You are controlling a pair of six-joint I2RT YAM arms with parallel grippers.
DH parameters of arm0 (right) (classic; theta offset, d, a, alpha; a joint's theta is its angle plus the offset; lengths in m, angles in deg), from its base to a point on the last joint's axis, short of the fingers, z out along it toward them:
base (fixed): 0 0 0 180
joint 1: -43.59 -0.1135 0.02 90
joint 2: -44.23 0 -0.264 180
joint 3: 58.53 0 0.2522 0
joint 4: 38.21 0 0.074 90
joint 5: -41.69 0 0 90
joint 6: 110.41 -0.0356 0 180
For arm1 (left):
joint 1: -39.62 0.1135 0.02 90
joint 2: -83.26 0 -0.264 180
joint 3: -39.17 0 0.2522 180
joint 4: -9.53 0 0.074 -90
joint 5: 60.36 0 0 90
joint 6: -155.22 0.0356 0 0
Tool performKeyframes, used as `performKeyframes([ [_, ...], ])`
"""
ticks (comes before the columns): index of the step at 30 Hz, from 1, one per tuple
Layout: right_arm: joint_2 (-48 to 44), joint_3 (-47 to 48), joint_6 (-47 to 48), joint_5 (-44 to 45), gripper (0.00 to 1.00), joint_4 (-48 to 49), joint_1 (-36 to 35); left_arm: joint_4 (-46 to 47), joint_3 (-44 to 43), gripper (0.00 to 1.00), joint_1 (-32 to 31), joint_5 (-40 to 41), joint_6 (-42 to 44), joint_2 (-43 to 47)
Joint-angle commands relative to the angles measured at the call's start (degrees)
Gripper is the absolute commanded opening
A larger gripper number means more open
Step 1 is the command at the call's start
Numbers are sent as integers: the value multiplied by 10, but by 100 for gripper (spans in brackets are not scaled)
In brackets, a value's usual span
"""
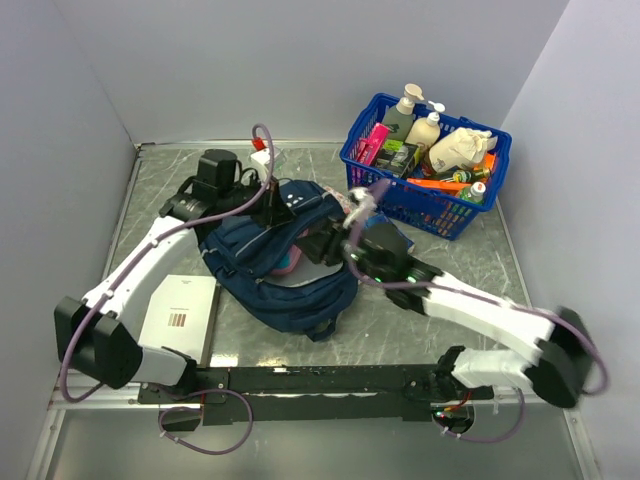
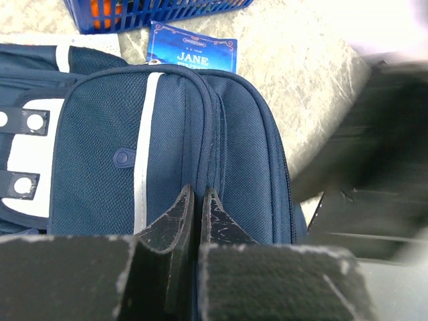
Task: Pack the student bag
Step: Place the stationery in the student bag, then zip the student bag at the center of the board.
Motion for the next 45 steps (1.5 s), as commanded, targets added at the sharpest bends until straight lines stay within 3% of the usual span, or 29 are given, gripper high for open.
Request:
performKeyframes([
  [1,-152,-36,97,80,50,-72,-67,93,-15,1,-12,11,-35,-37],
  [6,-166,-7,118,187,51,-172,-163,125,-36,1,-61,16,-64,-71],
  [11,-88,44,113,305,68,-278,-252,133,-74,1,-86,60,-111,-111],
  [15,-12,111,63,382,69,-384,-272,144,-98,1,-89,88,-152,-143],
  [21,6,121,78,356,67,-343,-285,155,-164,1,-89,105,-189,-170],
  [29,61,139,69,359,71,-309,-274,171,-142,1,-88,115,-230,-165],
  [32,105,193,52,368,71,-346,-270,167,-121,1,-79,134,-246,-147],
  [36,150,250,77,360,70,-346,-270,149,-114,1,-14,163,-252,-94],
  [40,161,265,85,345,70,-325,-262,122,-91,1,39,202,-237,-37],
  [45,179,278,58,315,69,-346,-238,107,-53,1,54,230,-219,29],
])
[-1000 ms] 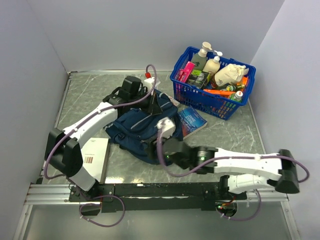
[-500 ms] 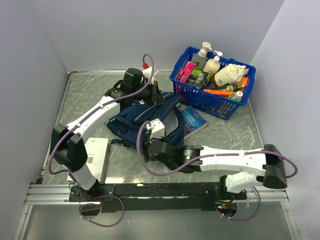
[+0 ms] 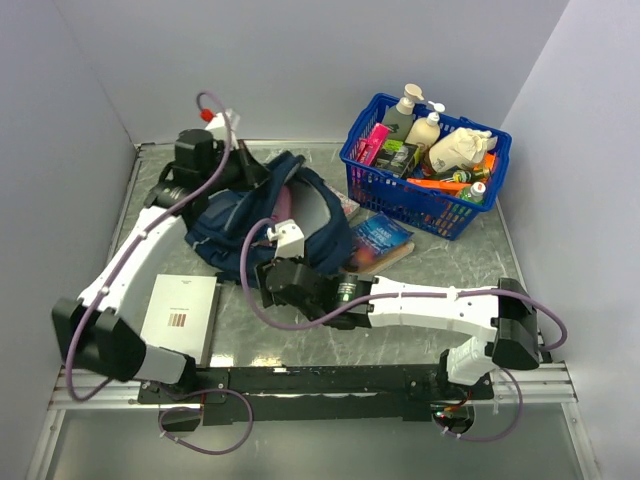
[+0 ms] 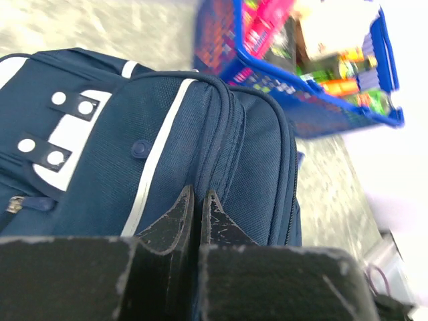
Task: Pack the student bag
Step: Zip the student bag at the center of the board.
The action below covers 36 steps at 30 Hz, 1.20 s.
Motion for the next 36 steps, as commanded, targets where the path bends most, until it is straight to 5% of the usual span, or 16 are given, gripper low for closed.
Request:
performKeyframes([
  [1,20,31,-18,-16,69,-12,19,41,11,1,4,43,3,70],
  [11,15,20,-34,-30,68,-17,34,100,77,1,-20,-35,-40,57],
  [36,102,63,-56,-53,56,9,65,109,12,1,-32,-4,-67,-37],
])
